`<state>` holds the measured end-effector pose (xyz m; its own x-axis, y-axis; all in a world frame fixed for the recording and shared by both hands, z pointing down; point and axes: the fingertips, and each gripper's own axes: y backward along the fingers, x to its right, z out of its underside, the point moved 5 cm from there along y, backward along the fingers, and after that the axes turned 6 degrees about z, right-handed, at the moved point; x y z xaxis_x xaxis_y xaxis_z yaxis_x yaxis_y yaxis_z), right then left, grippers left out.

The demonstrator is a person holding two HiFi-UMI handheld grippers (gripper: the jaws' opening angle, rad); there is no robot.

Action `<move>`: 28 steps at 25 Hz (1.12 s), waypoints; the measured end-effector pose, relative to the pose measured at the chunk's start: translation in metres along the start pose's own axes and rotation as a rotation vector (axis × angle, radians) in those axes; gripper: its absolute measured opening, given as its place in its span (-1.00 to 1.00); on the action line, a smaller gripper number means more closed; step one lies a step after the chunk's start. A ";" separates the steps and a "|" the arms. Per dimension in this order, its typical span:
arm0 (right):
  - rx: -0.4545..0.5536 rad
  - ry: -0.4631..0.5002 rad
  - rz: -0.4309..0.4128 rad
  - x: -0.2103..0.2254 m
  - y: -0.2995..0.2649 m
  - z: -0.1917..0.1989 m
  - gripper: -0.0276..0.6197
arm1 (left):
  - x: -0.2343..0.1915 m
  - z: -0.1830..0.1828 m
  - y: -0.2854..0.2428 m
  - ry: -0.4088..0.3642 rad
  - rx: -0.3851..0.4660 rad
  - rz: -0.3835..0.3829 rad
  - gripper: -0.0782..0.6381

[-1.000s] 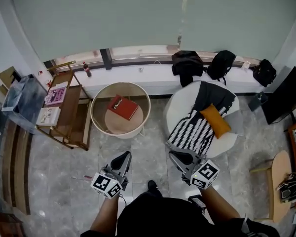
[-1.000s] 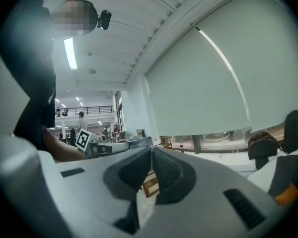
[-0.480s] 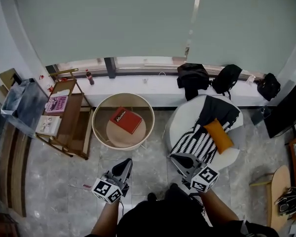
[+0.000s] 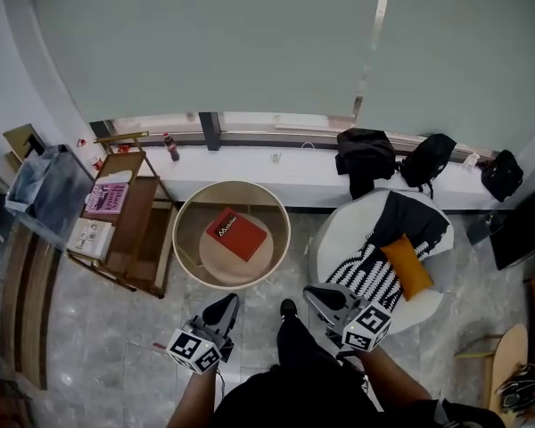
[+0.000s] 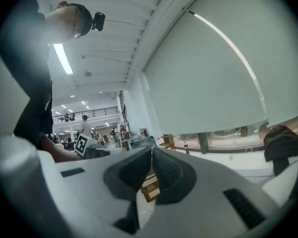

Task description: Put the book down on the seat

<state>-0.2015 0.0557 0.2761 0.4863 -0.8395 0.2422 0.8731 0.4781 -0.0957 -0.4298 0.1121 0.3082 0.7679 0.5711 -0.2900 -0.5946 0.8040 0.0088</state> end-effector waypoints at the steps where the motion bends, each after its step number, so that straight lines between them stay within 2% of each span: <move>1: -0.002 -0.001 -0.016 0.006 -0.009 -0.002 -0.82 | -0.007 -0.002 -0.005 -0.001 -0.001 -0.007 -0.72; 11: -0.028 -0.015 -0.155 0.095 -0.109 -0.038 -0.82 | -0.087 -0.032 -0.067 0.012 -0.039 -0.123 -0.72; 13: -0.035 -0.020 -0.186 0.113 -0.130 -0.045 -0.82 | -0.106 -0.037 -0.075 0.037 -0.032 -0.151 -0.72; 16: -0.047 -0.032 -0.222 0.139 -0.160 -0.049 -0.82 | -0.132 -0.042 -0.086 0.114 0.019 -0.180 -0.72; 22: -0.089 -0.072 -0.274 0.181 -0.213 -0.042 -0.82 | -0.177 -0.042 -0.102 0.141 -0.013 -0.281 -0.72; 28: -0.155 -0.171 -0.254 0.215 -0.256 -0.015 -0.82 | -0.216 -0.022 -0.108 0.173 -0.096 -0.328 -0.72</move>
<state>-0.3202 -0.2510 0.3386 0.2515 -0.8651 0.4341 0.9668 0.2038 -0.1540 -0.5368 -0.1013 0.3488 0.8742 0.2434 -0.4202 -0.3502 0.9155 -0.1981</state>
